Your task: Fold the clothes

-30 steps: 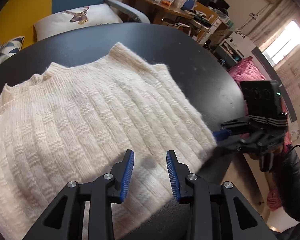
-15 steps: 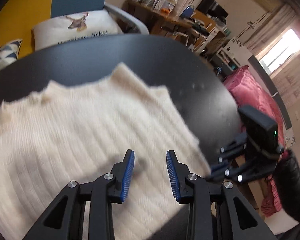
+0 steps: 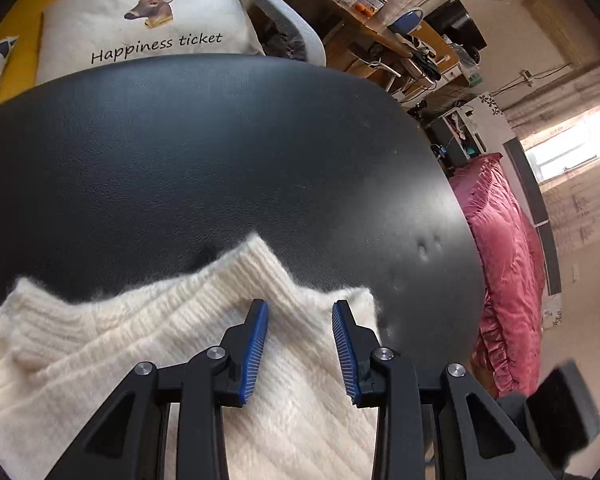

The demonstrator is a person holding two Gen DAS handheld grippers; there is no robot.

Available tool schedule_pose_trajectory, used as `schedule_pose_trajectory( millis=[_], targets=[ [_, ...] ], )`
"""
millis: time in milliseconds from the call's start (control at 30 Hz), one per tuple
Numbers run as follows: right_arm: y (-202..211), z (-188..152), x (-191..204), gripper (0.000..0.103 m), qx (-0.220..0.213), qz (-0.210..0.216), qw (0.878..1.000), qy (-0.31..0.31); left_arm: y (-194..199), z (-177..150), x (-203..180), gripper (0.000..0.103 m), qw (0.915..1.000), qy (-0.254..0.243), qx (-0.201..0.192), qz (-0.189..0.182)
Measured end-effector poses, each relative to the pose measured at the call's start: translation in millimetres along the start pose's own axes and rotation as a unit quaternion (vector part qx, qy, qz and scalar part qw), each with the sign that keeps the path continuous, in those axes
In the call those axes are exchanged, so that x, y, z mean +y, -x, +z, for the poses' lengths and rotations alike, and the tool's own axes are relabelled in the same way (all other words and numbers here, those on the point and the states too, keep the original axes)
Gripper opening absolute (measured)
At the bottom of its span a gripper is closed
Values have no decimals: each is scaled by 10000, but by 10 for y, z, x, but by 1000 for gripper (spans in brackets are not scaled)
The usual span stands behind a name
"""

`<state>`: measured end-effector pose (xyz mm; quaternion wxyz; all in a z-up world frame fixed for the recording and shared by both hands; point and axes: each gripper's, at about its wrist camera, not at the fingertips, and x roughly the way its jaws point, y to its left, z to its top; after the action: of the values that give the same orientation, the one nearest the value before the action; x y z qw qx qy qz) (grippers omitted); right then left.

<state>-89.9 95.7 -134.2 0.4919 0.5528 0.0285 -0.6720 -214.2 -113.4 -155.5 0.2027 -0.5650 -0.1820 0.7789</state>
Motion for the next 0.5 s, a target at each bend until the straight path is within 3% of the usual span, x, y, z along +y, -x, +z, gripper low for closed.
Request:
schedule_pose_trajectory(
  millis=[100, 200, 267, 400, 500],
  targets=[
    [-135, -65, -16, 27, 82, 63, 9998, -197, -171, -15, 50, 28, 9994, 61, 65, 324],
    [-119, -91, -52, 25, 61, 149, 9992, -364, -151, -29, 12, 28, 9992, 41, -39, 390],
    [-120, -100, -50, 25, 45, 152, 9989, -436, -61, -32, 44, 28, 9993, 259, -97, 257],
    [-95, -98, -17, 25, -27, 23, 9983, -587, 436, -137, 133, 30, 9957, 656, -620, -220],
    [78, -54, 76, 25, -372, -382, 9973, -503, 1011, -379, 309, 43, 9866, 964, -1206, -528]
  ],
)
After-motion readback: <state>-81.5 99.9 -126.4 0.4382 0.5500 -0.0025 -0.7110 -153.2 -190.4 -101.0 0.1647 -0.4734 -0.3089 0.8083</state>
